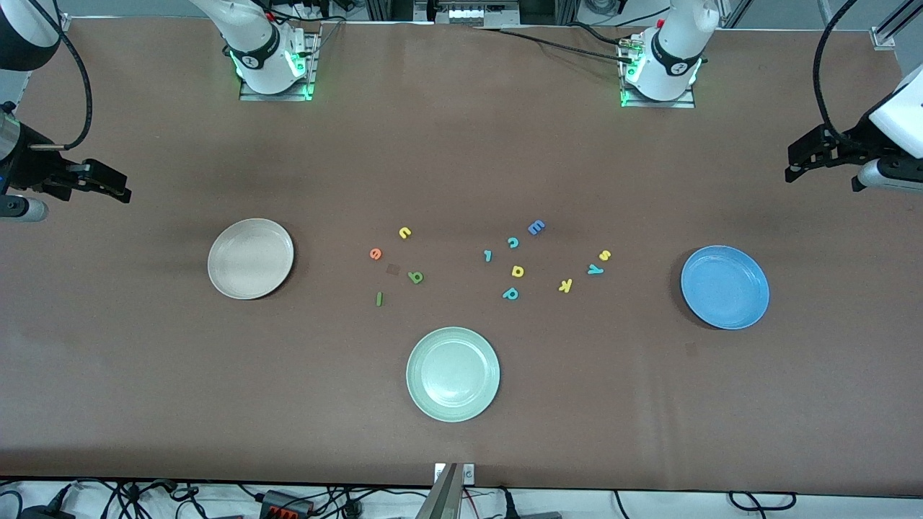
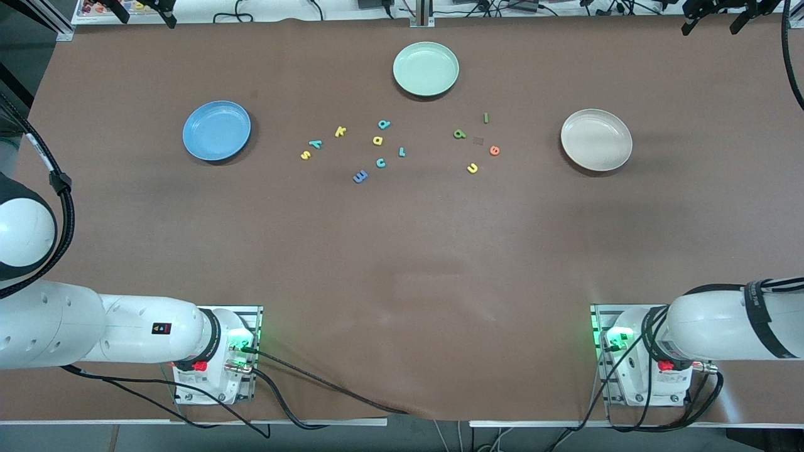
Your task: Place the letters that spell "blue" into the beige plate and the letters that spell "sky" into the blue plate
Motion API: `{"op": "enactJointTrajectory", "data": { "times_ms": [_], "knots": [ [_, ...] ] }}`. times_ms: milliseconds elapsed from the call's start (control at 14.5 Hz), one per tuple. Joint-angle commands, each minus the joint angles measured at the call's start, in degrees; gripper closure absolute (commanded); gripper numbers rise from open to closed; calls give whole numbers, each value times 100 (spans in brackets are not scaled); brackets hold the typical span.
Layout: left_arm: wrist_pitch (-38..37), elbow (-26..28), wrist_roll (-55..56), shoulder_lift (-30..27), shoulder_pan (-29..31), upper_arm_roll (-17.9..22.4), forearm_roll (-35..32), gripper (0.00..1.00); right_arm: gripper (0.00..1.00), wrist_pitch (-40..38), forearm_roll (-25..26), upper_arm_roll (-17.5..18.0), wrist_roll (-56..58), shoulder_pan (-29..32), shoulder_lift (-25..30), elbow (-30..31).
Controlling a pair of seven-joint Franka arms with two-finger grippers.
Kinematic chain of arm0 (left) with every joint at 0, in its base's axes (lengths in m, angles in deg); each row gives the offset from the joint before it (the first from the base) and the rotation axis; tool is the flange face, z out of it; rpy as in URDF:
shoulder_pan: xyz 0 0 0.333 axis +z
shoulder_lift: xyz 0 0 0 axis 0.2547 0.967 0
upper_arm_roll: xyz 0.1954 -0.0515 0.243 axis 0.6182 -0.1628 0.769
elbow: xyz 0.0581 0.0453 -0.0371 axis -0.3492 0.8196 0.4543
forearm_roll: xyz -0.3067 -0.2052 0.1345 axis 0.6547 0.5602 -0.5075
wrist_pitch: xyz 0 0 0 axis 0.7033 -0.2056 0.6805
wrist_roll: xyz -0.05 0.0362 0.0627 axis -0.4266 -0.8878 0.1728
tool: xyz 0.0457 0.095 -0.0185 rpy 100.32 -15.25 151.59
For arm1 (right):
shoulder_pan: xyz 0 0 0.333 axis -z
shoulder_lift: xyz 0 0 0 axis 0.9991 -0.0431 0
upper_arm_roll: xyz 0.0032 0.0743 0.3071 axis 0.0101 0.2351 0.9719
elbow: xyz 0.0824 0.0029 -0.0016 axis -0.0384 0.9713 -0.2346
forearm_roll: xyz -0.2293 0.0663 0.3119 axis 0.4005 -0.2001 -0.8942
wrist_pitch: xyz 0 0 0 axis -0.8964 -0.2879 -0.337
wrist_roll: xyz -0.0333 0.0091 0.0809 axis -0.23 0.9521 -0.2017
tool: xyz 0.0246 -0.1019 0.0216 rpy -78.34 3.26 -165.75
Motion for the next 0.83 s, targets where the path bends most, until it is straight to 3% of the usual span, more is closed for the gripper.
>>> {"op": "enactJointTrajectory", "data": {
  "times_ms": [0,760],
  "knots": [
    [-130,-180,65,66,-2,-17,-97,0,0,-85,34,29,-10,-5,68,-9],
    [-148,-232,74,109,16,-9,-97,0,0,-121,17,38,78,-31,-55,-9]
  ]
}}
